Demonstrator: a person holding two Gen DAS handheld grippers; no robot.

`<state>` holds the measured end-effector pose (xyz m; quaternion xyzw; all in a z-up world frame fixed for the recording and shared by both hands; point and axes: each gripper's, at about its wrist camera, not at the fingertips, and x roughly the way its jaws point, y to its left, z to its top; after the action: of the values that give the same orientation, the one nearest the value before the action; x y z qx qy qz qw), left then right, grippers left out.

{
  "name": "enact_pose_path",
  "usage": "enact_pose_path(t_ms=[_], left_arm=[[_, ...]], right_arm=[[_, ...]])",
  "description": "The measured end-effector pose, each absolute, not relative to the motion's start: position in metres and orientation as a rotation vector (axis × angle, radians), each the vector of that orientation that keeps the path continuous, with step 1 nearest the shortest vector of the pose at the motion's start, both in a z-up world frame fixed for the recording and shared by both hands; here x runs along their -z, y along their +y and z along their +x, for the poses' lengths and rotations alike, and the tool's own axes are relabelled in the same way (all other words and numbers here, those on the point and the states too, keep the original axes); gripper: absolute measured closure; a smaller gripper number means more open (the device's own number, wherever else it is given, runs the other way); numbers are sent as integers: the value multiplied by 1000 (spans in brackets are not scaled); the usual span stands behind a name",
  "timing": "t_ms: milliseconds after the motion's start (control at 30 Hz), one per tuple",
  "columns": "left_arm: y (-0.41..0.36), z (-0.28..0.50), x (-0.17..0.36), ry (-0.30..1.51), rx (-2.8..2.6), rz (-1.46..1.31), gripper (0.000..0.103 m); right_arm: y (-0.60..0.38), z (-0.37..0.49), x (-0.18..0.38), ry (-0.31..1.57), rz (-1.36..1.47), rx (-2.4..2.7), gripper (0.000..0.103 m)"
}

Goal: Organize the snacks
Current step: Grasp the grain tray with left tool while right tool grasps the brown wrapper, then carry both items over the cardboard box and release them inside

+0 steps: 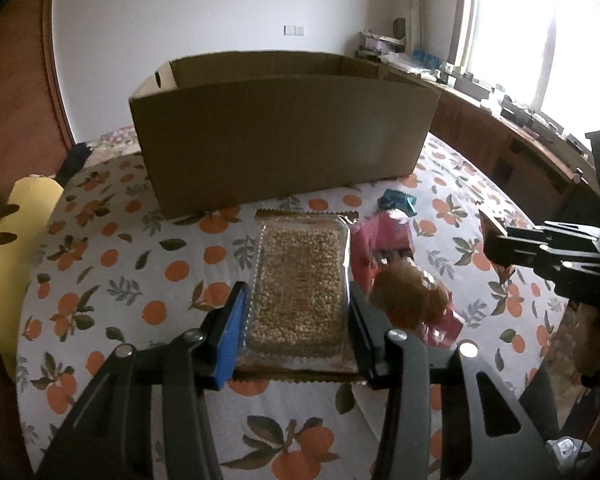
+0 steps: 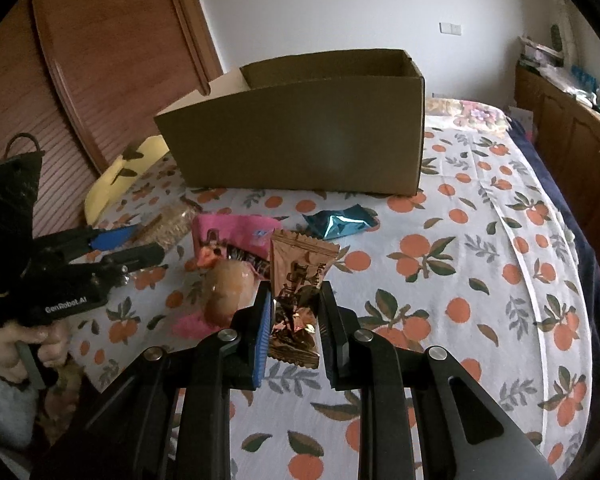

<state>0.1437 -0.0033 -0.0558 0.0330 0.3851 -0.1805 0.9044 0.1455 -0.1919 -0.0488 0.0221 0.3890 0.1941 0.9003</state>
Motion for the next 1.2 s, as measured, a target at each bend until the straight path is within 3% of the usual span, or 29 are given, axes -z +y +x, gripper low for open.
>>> enact_pose_path(t_ms=[1200], left_arm=[[-11,123,-41,608,386,63,57]], right_arm=[[-210,130,-25,669,58,-432,83]])
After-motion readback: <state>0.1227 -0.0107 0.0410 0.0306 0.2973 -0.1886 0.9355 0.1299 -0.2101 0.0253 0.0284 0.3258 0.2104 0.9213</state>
